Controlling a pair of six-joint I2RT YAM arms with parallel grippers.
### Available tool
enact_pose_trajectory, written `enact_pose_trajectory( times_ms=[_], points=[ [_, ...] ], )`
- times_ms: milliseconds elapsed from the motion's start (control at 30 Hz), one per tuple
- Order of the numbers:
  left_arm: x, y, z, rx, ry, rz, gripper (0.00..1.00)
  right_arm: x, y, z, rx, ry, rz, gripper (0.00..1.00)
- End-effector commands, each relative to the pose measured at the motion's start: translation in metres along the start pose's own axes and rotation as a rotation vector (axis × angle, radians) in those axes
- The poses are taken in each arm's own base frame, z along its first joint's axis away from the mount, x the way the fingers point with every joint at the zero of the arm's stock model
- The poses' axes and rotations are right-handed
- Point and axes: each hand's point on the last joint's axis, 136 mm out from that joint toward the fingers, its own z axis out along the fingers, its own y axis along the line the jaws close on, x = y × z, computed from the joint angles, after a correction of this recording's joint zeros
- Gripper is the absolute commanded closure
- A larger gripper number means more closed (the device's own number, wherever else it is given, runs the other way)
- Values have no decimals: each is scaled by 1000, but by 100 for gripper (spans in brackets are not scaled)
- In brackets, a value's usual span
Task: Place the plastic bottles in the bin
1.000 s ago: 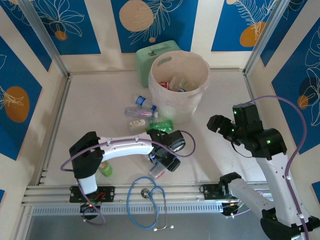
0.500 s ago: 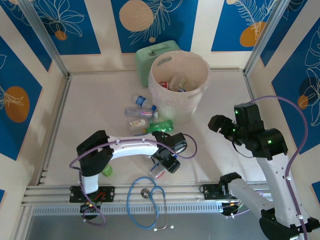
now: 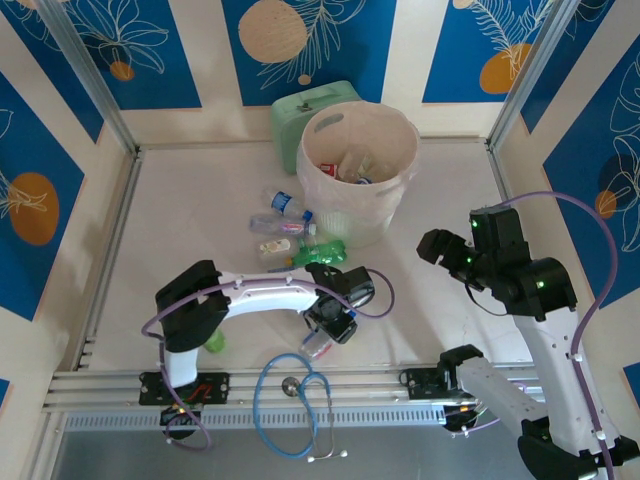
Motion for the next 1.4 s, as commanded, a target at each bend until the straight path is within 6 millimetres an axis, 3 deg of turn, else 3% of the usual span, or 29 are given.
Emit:
enact_pose_trajectory(
  times_ms=[0,67,267,467,533,633,767,933,1100,1267,1300,1367],
  points=[
    [-7,-12,-43,22,-82,44,46,-3,1,-11,-16,-23,-3,15],
    [-14,-15,-69,29,-131,53,47,-5,0,-12,-15,-35,-2,15],
    [-46,-16,-176,5,-343,91,43,-13,1,-19,-26,-68,8,15],
    [-95,8,-276,-26,-580,52,42,-17,6,-22,-55,-80,35,16],
    [-117,25,-312,-39,-684,26,41,-17,8,-22,-66,-78,39,16],
    [-154,53,-351,-69,-821,-19,41,-16,10,-19,-79,-69,46,16],
    [-204,83,-370,-63,-964,-57,39,-14,20,-15,-130,-41,64,16],
    [-255,115,-376,-27,-1092,-132,39,-14,29,-14,-166,-22,76,17],
    [-282,138,-381,1,-1183,-195,39,-9,32,-9,-188,12,88,17],
    [-295,149,-390,23,-1251,-233,37,-3,32,-3,-192,33,102,17],
    [-296,153,-389,26,-1251,-249,34,-2,32,-2,-190,35,105,17],
    [-297,161,-383,31,-1239,-272,20,-2,31,-2,-188,35,103,17]
  ],
)
